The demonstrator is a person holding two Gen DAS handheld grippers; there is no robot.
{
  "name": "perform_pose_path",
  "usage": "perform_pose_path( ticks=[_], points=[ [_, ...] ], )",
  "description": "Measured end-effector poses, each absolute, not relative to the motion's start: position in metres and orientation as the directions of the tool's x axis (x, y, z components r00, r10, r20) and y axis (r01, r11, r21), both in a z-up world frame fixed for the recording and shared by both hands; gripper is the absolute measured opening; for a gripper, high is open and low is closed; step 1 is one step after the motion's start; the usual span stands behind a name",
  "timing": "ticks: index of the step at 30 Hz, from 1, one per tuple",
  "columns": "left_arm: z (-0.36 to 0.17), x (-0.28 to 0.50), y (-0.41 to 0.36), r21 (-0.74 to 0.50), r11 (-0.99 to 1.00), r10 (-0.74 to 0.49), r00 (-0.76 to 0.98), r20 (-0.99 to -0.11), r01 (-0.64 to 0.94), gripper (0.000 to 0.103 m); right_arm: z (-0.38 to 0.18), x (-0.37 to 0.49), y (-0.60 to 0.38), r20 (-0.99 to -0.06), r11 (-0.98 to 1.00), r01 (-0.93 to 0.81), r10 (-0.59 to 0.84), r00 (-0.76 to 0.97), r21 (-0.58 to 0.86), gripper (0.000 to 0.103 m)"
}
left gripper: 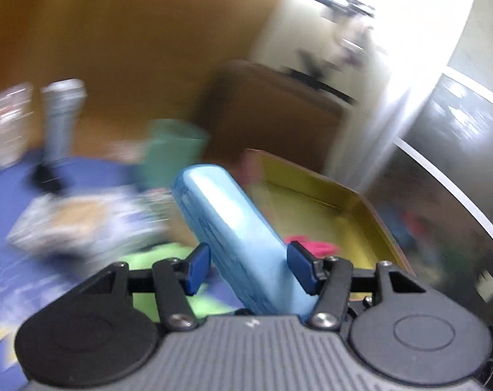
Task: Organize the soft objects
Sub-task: 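Grasp the blue glasses case with the left gripper and drop it in the tin, then return the left gripper to the table and grasp the green cloth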
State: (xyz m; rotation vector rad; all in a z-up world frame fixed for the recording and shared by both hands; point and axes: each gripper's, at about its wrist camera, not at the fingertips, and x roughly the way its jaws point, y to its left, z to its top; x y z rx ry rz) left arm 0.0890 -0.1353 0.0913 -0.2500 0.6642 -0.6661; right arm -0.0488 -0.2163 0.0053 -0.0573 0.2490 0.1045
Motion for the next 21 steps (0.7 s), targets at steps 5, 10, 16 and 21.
perform_pose_path(
  ticks=[5, 10, 16, 21],
  points=[
    [0.095, 0.092, -0.235, -0.381, 0.68, -0.724, 0.488, -0.488, 0.626, 0.053, 0.007, -0.058, -0.278, -0.205, 0.992, 0.122, -0.128, 0.97, -0.042, 0.054],
    [0.081, 0.102, -0.309, -0.369, 0.642, -0.74, 0.418, -0.527, 0.672, 0.053, -0.006, -0.048, -0.333, -0.244, 0.961, 0.276, -0.273, 0.931, -0.024, 0.054],
    [0.067, 0.104, -0.34, -0.32, 0.66, -0.705, 0.412, -0.578, 0.68, 0.051, -0.018, -0.044, -0.364, -0.271, 0.945, 0.326, -0.324, 0.906, -0.04, 0.056],
    [0.08, 0.102, -0.327, -0.309, 0.672, -0.696, 0.434, -0.572, 0.672, 0.051, -0.017, -0.064, -0.365, -0.248, 0.946, 0.322, -0.321, 0.914, -0.037, 0.061]
  ],
)
